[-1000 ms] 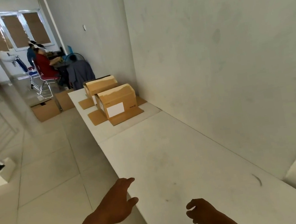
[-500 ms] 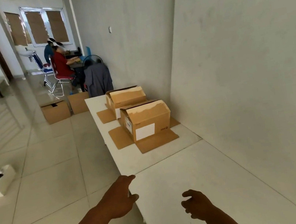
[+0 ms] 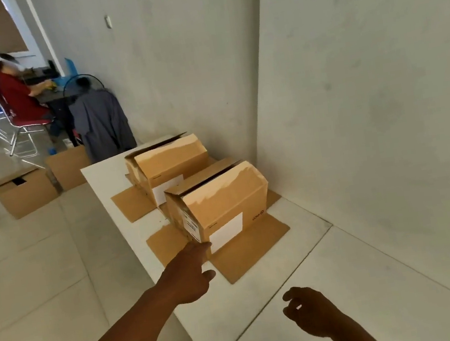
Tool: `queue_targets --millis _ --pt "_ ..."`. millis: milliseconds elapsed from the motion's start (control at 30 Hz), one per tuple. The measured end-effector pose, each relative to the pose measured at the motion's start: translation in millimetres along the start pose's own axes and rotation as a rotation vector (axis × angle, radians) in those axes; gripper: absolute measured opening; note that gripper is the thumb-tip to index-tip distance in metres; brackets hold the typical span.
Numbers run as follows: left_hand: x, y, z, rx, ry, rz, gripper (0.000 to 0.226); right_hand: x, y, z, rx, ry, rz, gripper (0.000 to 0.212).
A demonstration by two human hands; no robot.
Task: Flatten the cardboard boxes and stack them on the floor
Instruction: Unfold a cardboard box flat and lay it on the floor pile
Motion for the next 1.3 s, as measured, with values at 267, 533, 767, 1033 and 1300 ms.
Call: queue_targets --millis 267,533,767,1033,1300 --pt "-66 47 156 0.024 -0.047 0.092 0.062 -3 82 151 -0.026 -0.093 0.092 0.046" --pt "-88 64 273 0.039 -0.039 0.062 0.061 -54 156 221 -0.066 -0.29 -0.003 0.053" --pt "-65 74 352 0.035 0.19 0.14 0.097 -58 194 253 0.058 -0.387 -0.105 0.056" --pt "-51 80 373 0.109 0.376 0.027 0.101 -48 255 297 0.139 -0.381 -0.257 0.049" --pt "-70 67 386 0.199 0.568 -0.08 0.098 -61 269 305 0.141 -0.411 -0.254 0.047"
Point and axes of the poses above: each hand's wrist, its own z-axis towards the middle knuckle, its own x-axis out of the palm, y = z × x, the point moved 10 cm from there along z, towards the middle knuckle, and after that the axes turned 1 degree about -x, right-handed, at the moved point
